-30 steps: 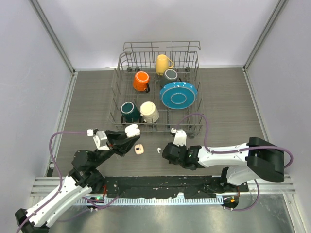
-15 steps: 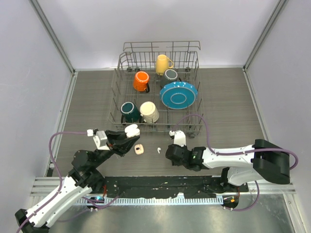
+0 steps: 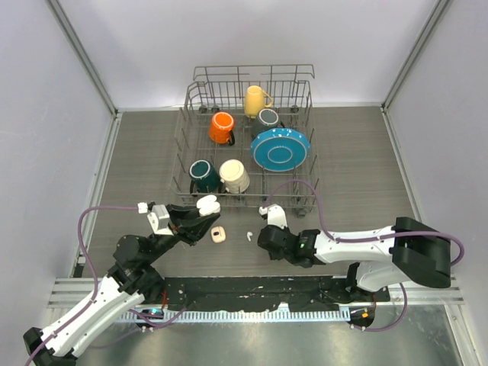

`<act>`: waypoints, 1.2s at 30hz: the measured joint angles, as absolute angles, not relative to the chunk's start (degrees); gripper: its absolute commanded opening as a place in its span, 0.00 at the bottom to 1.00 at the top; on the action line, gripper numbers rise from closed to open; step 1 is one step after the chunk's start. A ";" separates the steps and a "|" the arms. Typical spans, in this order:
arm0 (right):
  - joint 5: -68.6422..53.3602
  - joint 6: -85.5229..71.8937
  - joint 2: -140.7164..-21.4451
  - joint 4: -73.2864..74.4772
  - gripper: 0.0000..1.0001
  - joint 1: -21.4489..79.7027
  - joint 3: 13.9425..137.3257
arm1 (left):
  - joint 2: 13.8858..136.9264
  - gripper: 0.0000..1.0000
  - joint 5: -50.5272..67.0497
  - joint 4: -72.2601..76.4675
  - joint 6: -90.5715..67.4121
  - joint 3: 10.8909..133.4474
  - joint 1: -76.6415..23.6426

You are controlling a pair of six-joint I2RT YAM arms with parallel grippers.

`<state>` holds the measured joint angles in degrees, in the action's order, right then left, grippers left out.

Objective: Insert the wireless bluetooth earbuds into the charging case
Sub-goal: Pick up the earbud from the center of the board.

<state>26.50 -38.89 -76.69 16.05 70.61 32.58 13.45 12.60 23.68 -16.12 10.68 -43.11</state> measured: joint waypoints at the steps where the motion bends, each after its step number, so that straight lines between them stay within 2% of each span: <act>1: 26.39 -38.54 -77.03 15.79 0.37 70.46 32.80 | 13.45 0.00 12.60 23.68 -16.16 10.68 -43.11; 15: 24.01 -36.42 -77.38 14.94 0.32 68.66 33.17 | 13.87 0.00 12.60 23.66 -16.60 10.68 -43.11; 19: 22.83 -36.16 -77.54 14.96 0.36 68.10 33.45 | 13.87 0.00 12.60 23.66 -16.75 10.68 -43.11; 33: 20.40 -35.62 -80.42 16.47 0.39 67.64 36.64 | 13.91 0.00 12.60 23.66 -17.34 10.68 -43.11; 35: 20.36 -35.62 -80.53 16.73 0.41 67.61 36.80 | 13.91 0.00 12.60 23.64 -17.34 10.68 -43.11; 36: 20.27 -35.66 -80.53 16.73 0.45 67.59 36.80 | 13.91 0.00 12.60 23.62 -17.34 10.68 -43.11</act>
